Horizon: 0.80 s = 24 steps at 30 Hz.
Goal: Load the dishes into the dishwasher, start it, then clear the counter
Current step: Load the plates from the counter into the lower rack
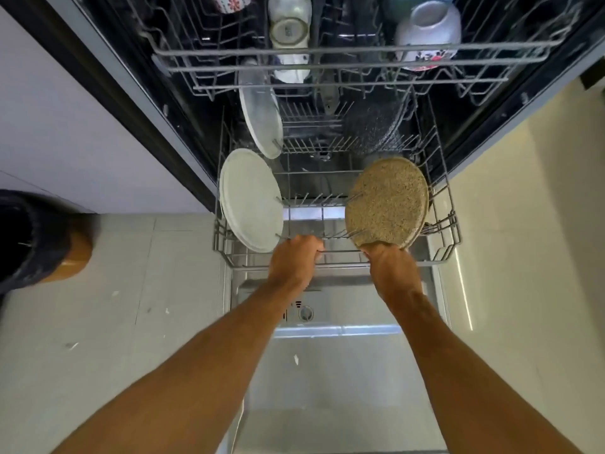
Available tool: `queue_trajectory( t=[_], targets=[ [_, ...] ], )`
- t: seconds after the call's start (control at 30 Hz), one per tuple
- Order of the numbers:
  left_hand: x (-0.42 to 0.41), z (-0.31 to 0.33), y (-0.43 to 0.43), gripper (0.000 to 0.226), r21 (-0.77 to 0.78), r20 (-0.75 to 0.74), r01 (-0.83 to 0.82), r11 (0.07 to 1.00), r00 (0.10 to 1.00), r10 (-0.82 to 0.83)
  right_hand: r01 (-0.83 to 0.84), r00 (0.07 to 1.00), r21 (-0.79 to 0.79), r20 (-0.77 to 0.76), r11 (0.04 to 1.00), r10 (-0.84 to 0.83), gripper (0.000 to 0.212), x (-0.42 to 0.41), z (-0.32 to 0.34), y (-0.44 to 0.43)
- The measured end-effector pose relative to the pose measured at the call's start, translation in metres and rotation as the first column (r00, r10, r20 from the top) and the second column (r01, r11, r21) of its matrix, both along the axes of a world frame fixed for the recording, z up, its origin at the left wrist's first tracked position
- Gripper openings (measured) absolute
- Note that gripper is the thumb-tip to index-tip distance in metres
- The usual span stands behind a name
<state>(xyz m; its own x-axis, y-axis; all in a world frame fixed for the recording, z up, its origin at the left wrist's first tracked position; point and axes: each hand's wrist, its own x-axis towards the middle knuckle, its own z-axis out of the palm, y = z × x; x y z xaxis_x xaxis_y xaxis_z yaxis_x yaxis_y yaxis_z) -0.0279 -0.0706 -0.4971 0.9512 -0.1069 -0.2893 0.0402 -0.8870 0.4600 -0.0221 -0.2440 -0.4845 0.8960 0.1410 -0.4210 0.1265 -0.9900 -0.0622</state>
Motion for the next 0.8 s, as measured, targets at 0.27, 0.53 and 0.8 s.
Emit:
queue_trajectory(
  t=[0.27,0.53,0.8],
  targets=[
    [0.062,0.002,0.004,0.019,0.057,0.074,-0.09,0.994,0.994,0.086,-0.135,0.984,-0.019,0.112,0.991,0.137,0.033,0.069,0.004,0.005],
    [0.115,0.001,0.005,0.021,0.043,0.079,-0.207,0.977,0.976,0.203,-0.133,0.977,-0.022,0.163,0.991,0.135,0.03,0.125,-0.007,0.012],
    [0.148,-0.01,0.007,0.019,0.039,0.116,-0.224,0.974,0.969,0.218,-0.143,0.969,0.002,0.205,0.99,0.14,0.027,0.158,-0.015,0.013]
  ],
)
